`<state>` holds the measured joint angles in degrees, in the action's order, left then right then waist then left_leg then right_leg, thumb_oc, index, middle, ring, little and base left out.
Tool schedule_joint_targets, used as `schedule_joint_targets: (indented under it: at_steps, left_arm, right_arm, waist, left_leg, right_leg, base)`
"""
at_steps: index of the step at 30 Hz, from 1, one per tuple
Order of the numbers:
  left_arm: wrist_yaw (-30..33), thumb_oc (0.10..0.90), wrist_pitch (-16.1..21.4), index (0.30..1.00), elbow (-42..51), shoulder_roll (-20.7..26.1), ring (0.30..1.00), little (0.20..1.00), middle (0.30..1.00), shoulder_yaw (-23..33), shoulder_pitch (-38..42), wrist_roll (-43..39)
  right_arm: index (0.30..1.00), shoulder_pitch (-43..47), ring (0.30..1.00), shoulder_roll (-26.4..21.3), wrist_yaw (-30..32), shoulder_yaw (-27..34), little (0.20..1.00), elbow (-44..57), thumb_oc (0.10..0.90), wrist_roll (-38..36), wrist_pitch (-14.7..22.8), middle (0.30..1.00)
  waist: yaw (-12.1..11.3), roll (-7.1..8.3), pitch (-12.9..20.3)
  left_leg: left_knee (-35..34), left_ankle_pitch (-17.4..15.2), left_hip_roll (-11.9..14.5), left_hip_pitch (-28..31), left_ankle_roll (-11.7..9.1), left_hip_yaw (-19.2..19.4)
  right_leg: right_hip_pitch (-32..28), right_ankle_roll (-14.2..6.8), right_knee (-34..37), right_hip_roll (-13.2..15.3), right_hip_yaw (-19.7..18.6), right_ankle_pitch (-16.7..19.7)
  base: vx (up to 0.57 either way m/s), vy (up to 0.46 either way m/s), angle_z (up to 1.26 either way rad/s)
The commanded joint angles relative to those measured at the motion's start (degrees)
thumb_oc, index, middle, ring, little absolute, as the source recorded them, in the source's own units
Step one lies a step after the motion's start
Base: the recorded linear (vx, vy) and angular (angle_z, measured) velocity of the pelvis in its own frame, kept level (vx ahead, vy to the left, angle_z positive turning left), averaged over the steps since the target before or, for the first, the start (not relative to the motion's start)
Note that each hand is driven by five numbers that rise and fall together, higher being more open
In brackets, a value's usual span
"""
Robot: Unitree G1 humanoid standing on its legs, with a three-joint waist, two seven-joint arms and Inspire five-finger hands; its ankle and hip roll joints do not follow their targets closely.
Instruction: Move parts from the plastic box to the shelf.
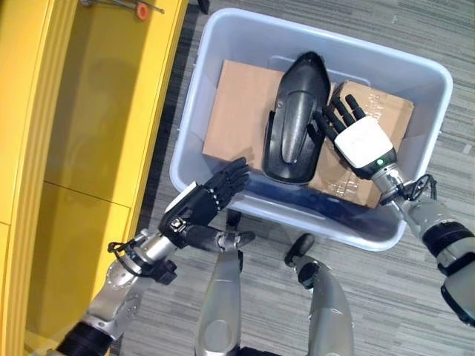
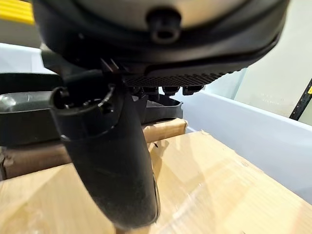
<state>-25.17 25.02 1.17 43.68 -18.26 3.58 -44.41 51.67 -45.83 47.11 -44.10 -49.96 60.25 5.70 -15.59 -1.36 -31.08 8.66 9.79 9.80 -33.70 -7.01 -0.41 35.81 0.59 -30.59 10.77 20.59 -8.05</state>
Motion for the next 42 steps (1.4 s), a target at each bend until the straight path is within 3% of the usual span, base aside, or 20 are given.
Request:
schedule_joint_targets:
  at_steps: [1, 7, 17, 22, 30, 41, 42]
  left_arm:
    - [-1.12, 0.900, 4.89, 1.000, 8.51, -2.58, 1.000, 1.000, 1.000, -1.21, 0.52, -0.52]
    - [-0.37, 0.900, 4.64, 1.000, 9.08, -3.21, 1.000, 1.000, 1.000, -1.64, 0.88, -0.21]
    - [-1.01, 0.900, 4.01, 1.000, 9.31, -2.67, 1.000, 1.000, 1.000, -1.23, 1.32, -1.46]
    - [-1.57, 0.900, 4.40, 1.000, 8.90, -3.24, 1.000, 1.000, 1.000, -0.88, 0.58, -0.77]
    - [-2.91, 0.900, 4.77, 1.000, 8.01, -3.60, 1.000, 1.000, 1.000, -0.87, 0.23, 0.01]
    - [-2.74, 0.900, 4.49, 1.000, 6.88, -3.33, 1.000, 1.000, 1.000, -1.30, 1.17, -0.01]
    - [-2.79, 0.900, 4.46, 1.000, 6.77, -3.18, 1.000, 1.000, 1.000, -1.37, 1.27, -0.02]
  right_arm:
    - [1.000, 4.42, 1.000, -4.98, 8.25, 2.43, 1.000, 2.43, 0.900, -4.89, 0.45, 1.000]
    - [1.000, 3.79, 1.000, -4.56, 7.53, 4.16, 1.000, 2.72, 0.900, -3.14, 2.32, 1.000]
    - [1.000, 5.24, 1.000, -4.80, 8.10, 0.16, 1.000, 2.59, 0.900, 6.59, 4.32, 1.000]
    - [1.000, 4.87, 1.000, -4.29, 6.74, -2.70, 1.000, 4.82, 0.900, 14.26, 8.34, 1.000]
    - [1.000, 4.15, 1.000, -2.94, 6.84, -4.18, 1.000, 5.03, 0.900, 16.50, 8.07, 1.000]
    - [1.000, 6.06, 1.000, -1.89, -7.49, -6.94, 1.000, 4.14, 0.900, 10.86, 5.44, 1.000]
    - [0.627, 6.43, 0.627, -1.83, -9.83, -7.21, 0.627, 3.74, 0.633, 9.79, 5.89, 0.627]
  waist:
    - [0.89, -2.65, 1.28]
    - [1.39, -2.91, 1.28]
    - [1.25, -3.16, 1.28]
    - [0.72, -2.51, 1.28]
    - [0.03, -1.92, 1.28]
    - [-0.44, -1.28, 1.28]
    - [-0.51, -1.25, 1.28]
  left_leg:
    - [3.08, -6.41, -1.04, 0.14, 2.95, 1.50]
    - [2.57, -6.66, -1.18, 1.20, 2.96, 1.92]
    - [1.75, -6.31, -1.12, 1.83, 2.70, 2.42]
    - [1.18, -6.02, -0.99, 1.99, 2.61, 2.26]
    - [0.59, -5.54, -0.98, 1.93, 2.58, 2.01]
    - [-0.51, -4.44, -0.79, 0.54, 2.48, 1.65]
    - [-0.47, -4.39, -0.81, 0.32, 2.49, 1.62]
  right_leg:
    - [-2.91, -2.18, 2.17, -4.27, -0.45, -1.63]
    - [-3.65, -2.33, 3.38, -4.35, -0.85, -1.39]
    - [-4.17, -2.39, 4.85, -4.16, -0.70, -0.83]
    - [-4.19, -2.42, 4.75, -4.04, -0.30, -0.80]
    - [-4.40, -2.34, 4.84, -4.12, 0.28, -0.58]
    - [-3.03, -2.69, 4.69, -4.01, 0.89, 0.13]
    - [-2.83, -2.73, 4.63, -3.93, 1.00, 0.23]
  base:
    - [0.00, 0.000, 0.00]
    - [0.00, 0.004, -0.01]
    - [-0.01, 0.006, -0.01]
    - [0.00, 0.000, 0.00]
    - [0.00, 0.000, 0.00]
    - [0.00, -0.004, 0.01]
    - [0.00, 0.000, 0.00]
